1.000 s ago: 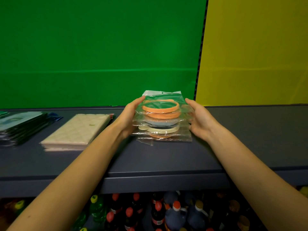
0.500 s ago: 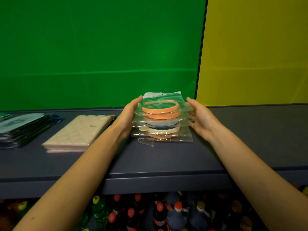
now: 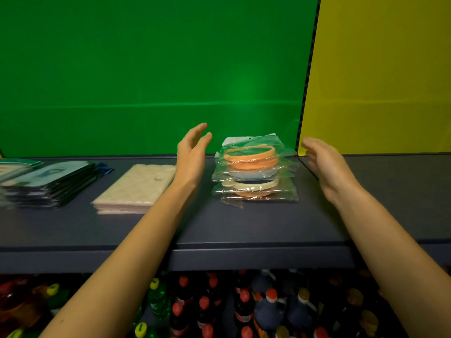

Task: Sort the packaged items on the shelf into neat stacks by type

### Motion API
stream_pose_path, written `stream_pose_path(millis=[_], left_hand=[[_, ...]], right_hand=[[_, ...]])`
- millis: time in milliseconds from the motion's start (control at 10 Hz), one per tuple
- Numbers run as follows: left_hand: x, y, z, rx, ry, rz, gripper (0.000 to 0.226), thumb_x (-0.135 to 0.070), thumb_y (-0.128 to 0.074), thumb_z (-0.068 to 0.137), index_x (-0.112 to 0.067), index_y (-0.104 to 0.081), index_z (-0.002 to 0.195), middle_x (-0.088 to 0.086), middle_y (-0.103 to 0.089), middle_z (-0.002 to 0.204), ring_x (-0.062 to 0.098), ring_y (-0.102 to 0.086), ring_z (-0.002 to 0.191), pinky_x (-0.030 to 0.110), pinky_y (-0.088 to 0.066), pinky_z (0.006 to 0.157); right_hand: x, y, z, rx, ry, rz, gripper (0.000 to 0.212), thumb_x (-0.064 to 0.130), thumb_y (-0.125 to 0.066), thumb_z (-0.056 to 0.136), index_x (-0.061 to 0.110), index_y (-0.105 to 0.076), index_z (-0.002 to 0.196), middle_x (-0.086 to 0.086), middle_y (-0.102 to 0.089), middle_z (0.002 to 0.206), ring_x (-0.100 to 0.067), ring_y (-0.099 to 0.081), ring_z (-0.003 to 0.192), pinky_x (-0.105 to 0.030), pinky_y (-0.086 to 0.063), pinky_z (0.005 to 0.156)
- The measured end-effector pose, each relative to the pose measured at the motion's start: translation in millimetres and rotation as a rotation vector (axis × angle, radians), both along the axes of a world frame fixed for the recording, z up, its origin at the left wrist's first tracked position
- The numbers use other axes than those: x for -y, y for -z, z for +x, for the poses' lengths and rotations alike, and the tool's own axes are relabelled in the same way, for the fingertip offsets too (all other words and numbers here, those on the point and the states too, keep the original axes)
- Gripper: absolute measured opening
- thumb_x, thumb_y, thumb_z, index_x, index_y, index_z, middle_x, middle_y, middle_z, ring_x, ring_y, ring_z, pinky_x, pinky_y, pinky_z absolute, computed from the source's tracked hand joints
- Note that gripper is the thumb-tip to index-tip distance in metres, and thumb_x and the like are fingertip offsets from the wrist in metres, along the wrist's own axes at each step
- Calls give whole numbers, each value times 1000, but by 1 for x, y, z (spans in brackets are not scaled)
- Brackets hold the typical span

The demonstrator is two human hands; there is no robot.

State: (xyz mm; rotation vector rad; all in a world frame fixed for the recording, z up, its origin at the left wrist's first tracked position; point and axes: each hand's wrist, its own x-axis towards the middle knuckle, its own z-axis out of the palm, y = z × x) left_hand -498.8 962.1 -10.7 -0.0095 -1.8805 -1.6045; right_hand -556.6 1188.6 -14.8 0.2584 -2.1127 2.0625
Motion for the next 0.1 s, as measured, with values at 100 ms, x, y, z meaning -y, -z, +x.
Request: stream_pose_path(millis=[100], left_hand=[[11,-7,17,-99,-16,-53,34,-2,-49,92,-3,-56,125,9,-58,128,8,-51,112,1,-39,87]], right_hand=[[-1,-12,20,-96,82,63,39,25,-46,96,21,-49,134,3,-48,142,-12,-40,132,-30,-28,112]])
